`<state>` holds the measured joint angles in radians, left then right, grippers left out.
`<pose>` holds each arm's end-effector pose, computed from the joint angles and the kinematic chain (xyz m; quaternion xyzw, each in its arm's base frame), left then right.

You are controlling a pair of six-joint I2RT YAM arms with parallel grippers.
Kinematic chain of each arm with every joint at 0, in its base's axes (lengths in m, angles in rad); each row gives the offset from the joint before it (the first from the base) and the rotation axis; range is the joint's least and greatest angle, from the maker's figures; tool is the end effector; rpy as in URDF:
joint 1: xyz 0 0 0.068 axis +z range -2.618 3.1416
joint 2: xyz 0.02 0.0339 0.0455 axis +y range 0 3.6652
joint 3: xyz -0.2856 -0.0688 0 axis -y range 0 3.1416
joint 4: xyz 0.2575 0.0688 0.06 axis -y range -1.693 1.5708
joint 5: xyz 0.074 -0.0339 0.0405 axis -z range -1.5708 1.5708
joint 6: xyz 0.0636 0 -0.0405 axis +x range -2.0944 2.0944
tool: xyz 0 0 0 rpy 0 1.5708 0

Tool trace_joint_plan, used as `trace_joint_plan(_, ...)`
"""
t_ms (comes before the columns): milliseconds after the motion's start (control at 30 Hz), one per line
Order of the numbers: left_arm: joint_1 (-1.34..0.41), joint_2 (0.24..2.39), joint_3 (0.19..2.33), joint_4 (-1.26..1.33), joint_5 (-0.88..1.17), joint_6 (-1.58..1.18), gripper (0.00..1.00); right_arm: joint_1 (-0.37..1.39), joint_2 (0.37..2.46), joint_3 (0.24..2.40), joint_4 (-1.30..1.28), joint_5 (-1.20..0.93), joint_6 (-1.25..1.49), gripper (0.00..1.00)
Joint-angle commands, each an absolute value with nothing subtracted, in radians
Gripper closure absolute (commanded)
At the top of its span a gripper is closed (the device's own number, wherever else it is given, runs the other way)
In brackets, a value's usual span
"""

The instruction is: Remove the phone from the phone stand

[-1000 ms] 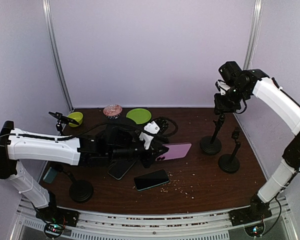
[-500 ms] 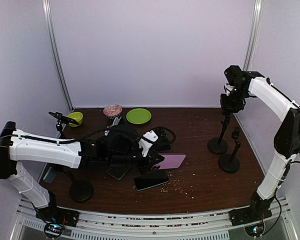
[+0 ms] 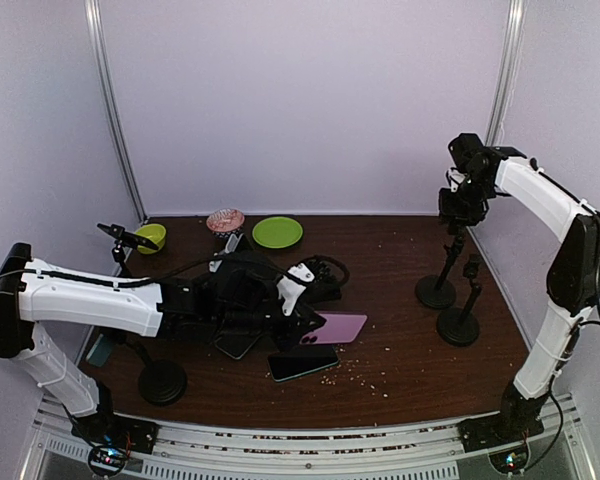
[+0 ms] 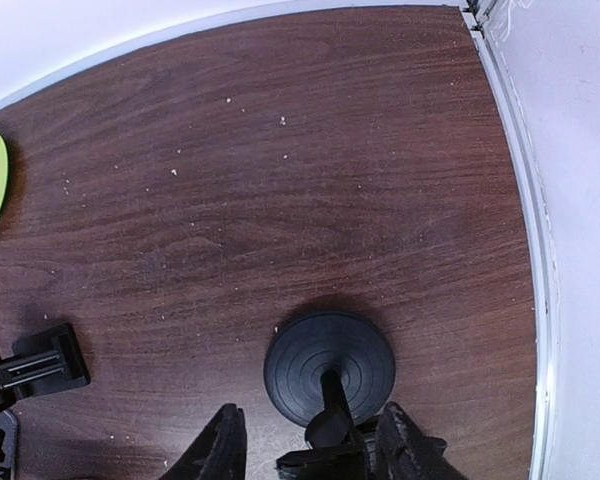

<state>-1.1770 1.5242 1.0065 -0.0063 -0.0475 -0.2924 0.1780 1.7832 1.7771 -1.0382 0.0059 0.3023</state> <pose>0.1483 -0.3490 0.2547 0.3599 0.7876 -0.3197 0.3846 0.4008 0.0717 0.3321 0.0607 0.9636 0.0591 0.2534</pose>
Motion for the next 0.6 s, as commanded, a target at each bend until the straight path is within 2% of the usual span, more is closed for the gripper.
trace_joint_plan(0,-1.170,1.499,1.040,0.076,-0.025,-0.333,1.00,0.173,1.737,1.736,-1.011,0.011,0.304,0.54)
trace_joint_plan(133,-1.170,1.514,1.068,0.075,0.012,-0.358,1.00,0.172,1.682,1.690,-0.990,-0.008,0.307,0.50)
trace_joint_plan(333,-1.170,1.549,1.119,0.062,0.043,-0.399,1.00,0.172,1.626,1.697,-1.000,0.007,0.289,0.25)
trace_joint_plan(567,-1.161,1.624,1.248,-0.006,0.099,-0.468,1.00,0.172,1.503,1.704,-1.008,-0.012,0.272,0.13)
